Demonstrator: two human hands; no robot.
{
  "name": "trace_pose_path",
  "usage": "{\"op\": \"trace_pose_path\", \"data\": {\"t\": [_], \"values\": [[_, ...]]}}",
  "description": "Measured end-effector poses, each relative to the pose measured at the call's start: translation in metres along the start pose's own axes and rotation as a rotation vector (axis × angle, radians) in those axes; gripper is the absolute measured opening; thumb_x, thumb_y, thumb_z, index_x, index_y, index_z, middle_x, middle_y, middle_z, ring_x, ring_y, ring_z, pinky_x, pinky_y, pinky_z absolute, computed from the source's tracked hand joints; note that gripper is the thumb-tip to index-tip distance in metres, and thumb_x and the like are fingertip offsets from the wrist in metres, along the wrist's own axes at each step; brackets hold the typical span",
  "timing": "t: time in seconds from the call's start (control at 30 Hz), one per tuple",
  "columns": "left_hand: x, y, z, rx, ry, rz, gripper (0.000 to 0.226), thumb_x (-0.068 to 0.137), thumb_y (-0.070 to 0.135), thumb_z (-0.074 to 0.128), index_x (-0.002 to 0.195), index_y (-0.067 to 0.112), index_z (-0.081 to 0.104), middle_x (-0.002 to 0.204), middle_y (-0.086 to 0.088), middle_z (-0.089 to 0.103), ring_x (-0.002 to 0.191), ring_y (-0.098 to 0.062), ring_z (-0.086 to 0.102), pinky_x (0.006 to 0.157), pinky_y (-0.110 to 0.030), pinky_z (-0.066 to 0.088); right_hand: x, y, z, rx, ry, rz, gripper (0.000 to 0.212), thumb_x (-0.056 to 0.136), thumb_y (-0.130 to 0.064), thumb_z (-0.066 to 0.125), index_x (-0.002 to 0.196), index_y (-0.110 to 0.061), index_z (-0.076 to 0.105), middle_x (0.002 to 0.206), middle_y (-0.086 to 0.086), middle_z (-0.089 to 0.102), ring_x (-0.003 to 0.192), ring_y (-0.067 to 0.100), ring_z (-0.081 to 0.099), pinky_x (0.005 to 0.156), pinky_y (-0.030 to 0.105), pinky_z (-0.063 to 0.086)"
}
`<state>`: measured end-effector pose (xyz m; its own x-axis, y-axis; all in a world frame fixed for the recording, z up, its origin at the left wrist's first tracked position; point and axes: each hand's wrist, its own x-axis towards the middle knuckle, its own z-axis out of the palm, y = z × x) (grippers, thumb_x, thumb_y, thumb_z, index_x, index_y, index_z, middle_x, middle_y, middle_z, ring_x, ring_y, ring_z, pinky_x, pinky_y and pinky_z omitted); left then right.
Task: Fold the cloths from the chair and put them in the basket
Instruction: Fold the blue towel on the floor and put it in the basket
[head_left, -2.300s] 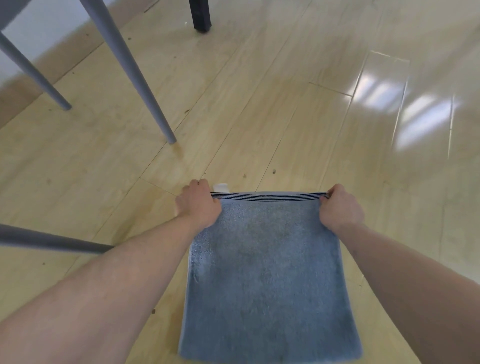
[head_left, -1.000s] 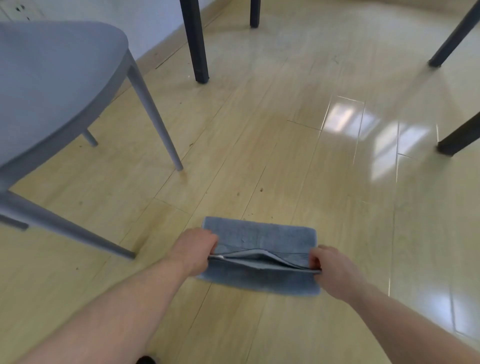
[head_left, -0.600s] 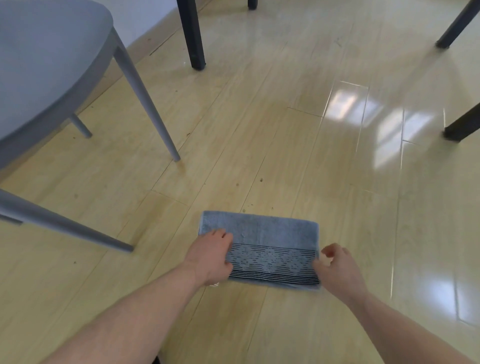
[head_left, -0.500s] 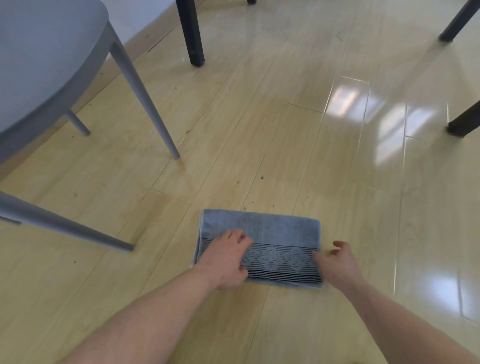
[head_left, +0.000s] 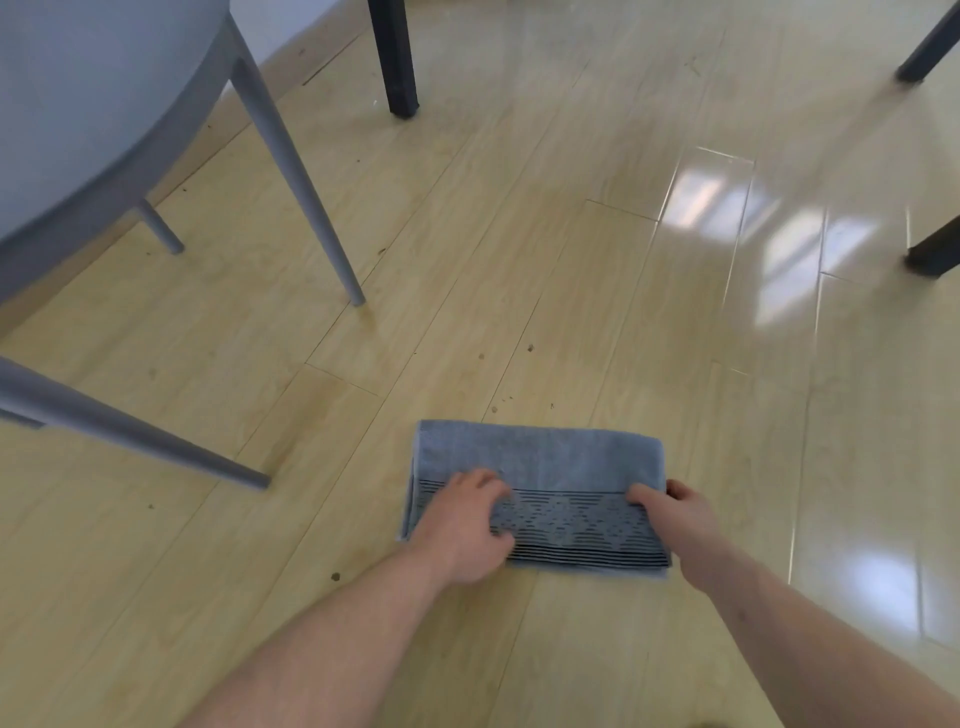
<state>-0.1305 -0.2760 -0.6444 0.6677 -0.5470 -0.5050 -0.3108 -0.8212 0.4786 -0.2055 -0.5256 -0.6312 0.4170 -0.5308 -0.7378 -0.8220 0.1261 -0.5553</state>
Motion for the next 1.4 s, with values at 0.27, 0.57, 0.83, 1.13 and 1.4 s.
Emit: {"op": "trace_pose_path", "data": {"t": [0.27, 0.57, 0.83, 1.13, 1.4], "values": [[0.002, -0.042, -0.007, -0.299, 0.142, -0.453, 0.054, 0.092, 0.031, 0.063, 0.144, 0.026, 0.048, 0.139, -0.003, 0.045, 0.116, -0.024, 0.058, 0.099, -0.035, 0.052, -0.019, -0.051, 0.008, -0.224, -0.053, -0.353, 0.018, 0.084, -0.025, 0.068, 0.102, -0.026, 0.065, 0.102, -0.006, 0.069, 0.089, 0.014, 0.067, 0.074, 0.037, 0.055], [0.006, -0.033, -0.003, -0.578, 0.067, -0.425, 0.048, 0.090, 0.026, 0.070, 0.136, 0.021, 0.057, 0.126, 0.002, 0.065, 0.104, -0.013, 0.060, 0.086, -0.024, 0.047, -0.041, -0.056, 0.087, -0.397, -0.230, -0.481, 0.016, 0.085, -0.026, 0.071, 0.098, -0.021, 0.064, 0.098, -0.003, 0.069, 0.087, 0.012, 0.066, 0.071, 0.026, 0.050], [0.012, -0.051, 0.002, -0.643, 0.066, -0.466, 0.039, 0.087, 0.002, 0.049, 0.108, 0.025, 0.072, 0.111, 0.003, 0.074, 0.106, -0.018, 0.068, 0.086, -0.030, 0.055, -0.032, -0.022, 0.131, -0.537, -0.293, -0.545, 0.038, 0.089, -0.034, 0.072, 0.124, -0.022, 0.064, 0.126, -0.007, 0.060, 0.115, 0.012, 0.058, 0.091, 0.019, 0.041], [0.045, -0.046, -0.037, -0.436, 0.267, -0.400, 0.058, 0.089, 0.040, 0.064, 0.141, 0.023, 0.046, 0.143, 0.005, 0.048, 0.122, -0.021, 0.055, 0.100, -0.040, 0.049, -0.004, -0.032, 0.096, -0.376, 0.115, -0.613, 0.040, 0.089, -0.022, 0.063, 0.129, -0.025, 0.057, 0.129, -0.004, 0.054, 0.118, 0.018, 0.055, 0.098, 0.037, 0.050], [0.063, -0.037, -0.032, -0.304, -0.041, -0.374, 0.090, 0.077, 0.034, 0.072, 0.156, 0.025, 0.030, 0.143, -0.006, 0.052, 0.125, -0.027, 0.055, 0.102, -0.040, 0.051, 0.023, -0.045, 0.080, -0.348, -0.167, -0.236, 0.073, 0.090, -0.024, 0.066, 0.156, -0.020, 0.034, 0.140, 0.007, 0.061, 0.122, 0.027, 0.062, 0.099, 0.036, 0.052]]}}
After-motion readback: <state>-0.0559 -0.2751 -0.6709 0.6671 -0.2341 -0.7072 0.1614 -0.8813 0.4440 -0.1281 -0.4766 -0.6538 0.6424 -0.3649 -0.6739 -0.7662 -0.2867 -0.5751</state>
